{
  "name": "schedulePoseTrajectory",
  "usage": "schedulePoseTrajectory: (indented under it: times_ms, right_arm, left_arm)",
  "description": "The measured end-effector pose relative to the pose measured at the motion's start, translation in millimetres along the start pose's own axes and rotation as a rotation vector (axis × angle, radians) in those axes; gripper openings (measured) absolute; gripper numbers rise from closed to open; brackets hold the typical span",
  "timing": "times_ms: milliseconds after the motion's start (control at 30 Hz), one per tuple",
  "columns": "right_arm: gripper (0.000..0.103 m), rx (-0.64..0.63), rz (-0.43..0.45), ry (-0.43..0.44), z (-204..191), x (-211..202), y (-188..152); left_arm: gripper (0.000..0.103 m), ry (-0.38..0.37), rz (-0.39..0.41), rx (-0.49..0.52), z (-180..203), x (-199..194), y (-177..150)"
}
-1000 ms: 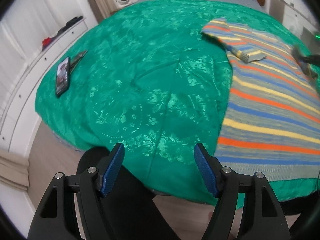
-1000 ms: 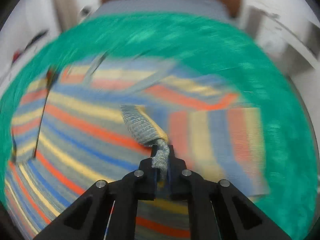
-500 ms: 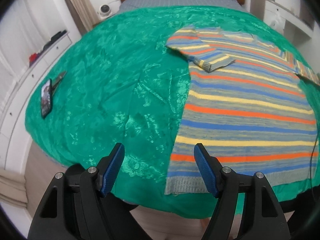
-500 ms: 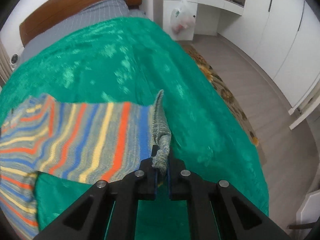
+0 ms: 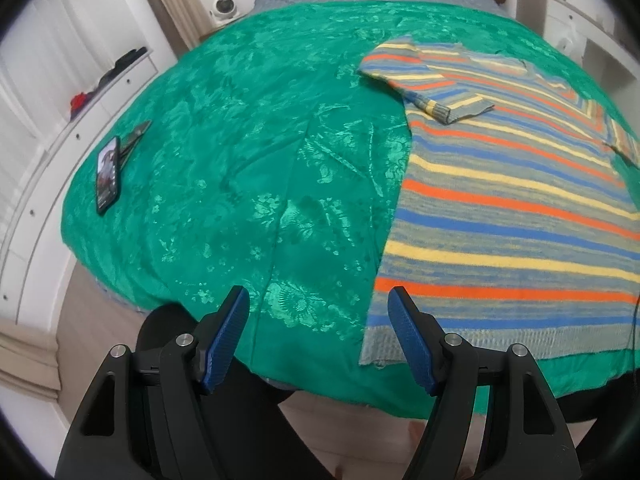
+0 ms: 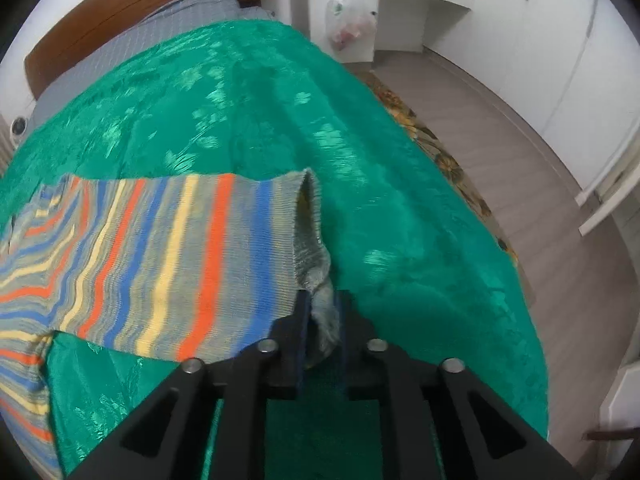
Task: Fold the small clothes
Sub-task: 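Grasp a sleeve cuff with the right tool, pull it straight, release, then move the left tool to the other sleeve cuff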
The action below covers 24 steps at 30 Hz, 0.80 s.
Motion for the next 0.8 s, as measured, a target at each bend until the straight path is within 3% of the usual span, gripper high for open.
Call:
schedulePoseTrajectory:
  times_ms: [133,267,333,367,433,500,567,667,733,800]
  right_arm:
    - [0.016,0.061,0.068,0.015,20.2,-27.3,3.3]
    - [0.021,-0.022,0.095,0.212,-12.7,-46.6,-0.3]
    - [0.028,-0.083,0.072,0.235,-32.2,-39.9,-8.5]
    - [0.033,-0.111,0.049,0.224,-38.5,-32.4,-14.6]
    - [0.032,-0.132,0.005,0.158,-39.3,-15.9,-27.0]
    - [0.032,-0.121,0.044,0.104,-29.6,-22.2,-34.6]
    - [0.034,-0.123,0.076,0.060,-25.6,-40.0,-43.9]
    - [0.036,-0.109,0.121,0.140,-20.5,-73.7,-61.8]
    - [0.041,-0.115,0.153,0.192,-19.5,-98.6,-86.8]
    - [0.043,-0.124,0.167,0.224,-25.0,-113.9,-109.3]
  left_arm:
    - [0.074,-0.009,-0.007,0.012,4.4,4.6,0.2]
    - [0.074,-0.036,-0.015,0.032,15.2,6.9,8.3]
    - [0.074,-0.060,0.010,0.057,20.9,-1.2,20.2]
    - [0.076,-0.079,0.038,0.078,22.8,-9.2,31.2]
    - [0.083,-0.102,0.090,0.112,24.2,-22.1,51.5]
    - [0.091,-0.129,0.155,0.171,28.6,-33.8,80.2]
    - [0.095,-0.165,0.197,0.263,39.8,-32.8,105.4]
    - [0.093,-0.207,0.172,0.525,80.2,6.2,131.5]
    - [0.086,-0.164,0.153,0.677,103.7,40.9,136.1]
    - [0.078,-0.165,0.091,0.757,119.9,72.9,141.1]
Point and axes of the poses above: each gripper's, at about its wrist camera, not at the fingertips, and x roughly the way its jaws point, z to its right, y to its top, the point moved 2 cm from there along x, roughly the way its jaws point, and after that the axes turned 9 degrees about -y, right-handed, at the moved point
